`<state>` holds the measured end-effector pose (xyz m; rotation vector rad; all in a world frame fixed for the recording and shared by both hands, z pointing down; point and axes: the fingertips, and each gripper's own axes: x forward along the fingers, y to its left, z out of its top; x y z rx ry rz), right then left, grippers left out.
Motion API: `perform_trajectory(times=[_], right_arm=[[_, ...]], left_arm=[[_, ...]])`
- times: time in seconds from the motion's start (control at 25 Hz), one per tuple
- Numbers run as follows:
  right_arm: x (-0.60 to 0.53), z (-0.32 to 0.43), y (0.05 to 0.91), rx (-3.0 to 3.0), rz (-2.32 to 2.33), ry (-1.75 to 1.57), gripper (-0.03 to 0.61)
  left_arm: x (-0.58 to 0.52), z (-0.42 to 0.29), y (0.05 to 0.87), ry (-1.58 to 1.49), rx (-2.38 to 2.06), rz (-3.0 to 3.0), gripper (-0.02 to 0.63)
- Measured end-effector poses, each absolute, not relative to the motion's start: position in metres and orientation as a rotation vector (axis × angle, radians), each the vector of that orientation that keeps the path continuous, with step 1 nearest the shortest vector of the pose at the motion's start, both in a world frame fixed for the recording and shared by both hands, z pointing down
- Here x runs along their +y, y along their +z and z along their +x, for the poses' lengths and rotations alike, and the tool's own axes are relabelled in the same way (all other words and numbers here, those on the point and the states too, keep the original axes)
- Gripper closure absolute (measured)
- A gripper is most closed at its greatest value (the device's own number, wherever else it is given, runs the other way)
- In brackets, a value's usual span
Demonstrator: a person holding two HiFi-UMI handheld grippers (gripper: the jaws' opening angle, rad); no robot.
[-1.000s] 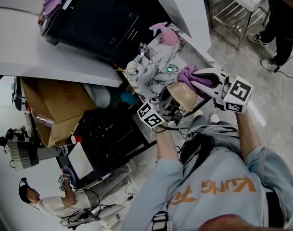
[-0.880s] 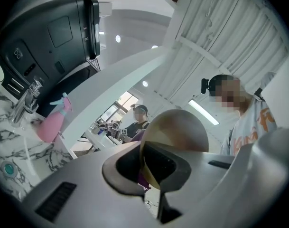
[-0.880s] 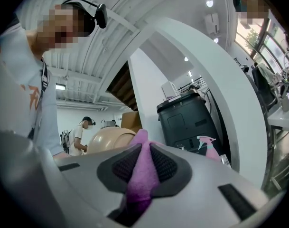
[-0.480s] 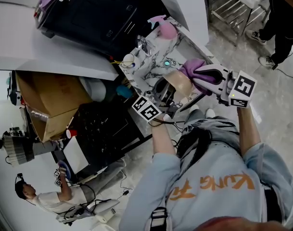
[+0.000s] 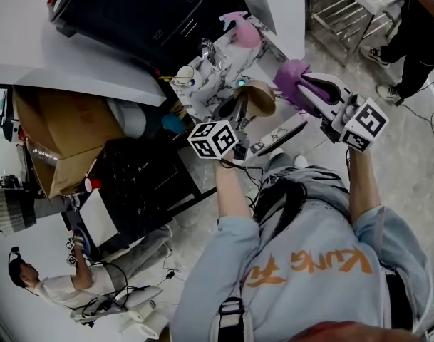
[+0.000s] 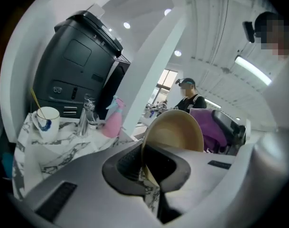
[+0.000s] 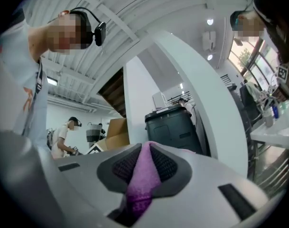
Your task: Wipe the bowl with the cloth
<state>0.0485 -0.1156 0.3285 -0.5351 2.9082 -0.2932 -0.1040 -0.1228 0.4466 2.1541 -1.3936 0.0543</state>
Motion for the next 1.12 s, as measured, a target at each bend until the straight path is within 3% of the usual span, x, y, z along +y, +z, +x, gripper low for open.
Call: perform_trajectory(times=[0.64, 1.12], right_arm=[[-0.169, 0.054, 0.339, 2.797, -1.259, -0.124, 0.506], [-0.199, 0.025, 0.340, 2.818, -1.286, -0.145, 0.506]], left_arm=[[-0.138, -0.135, 0.455, 0.232, -1.568, 1.941, 0.588], [-0.161, -0.169, 0.397, 0.235, -1.893, 1.948, 0.588]])
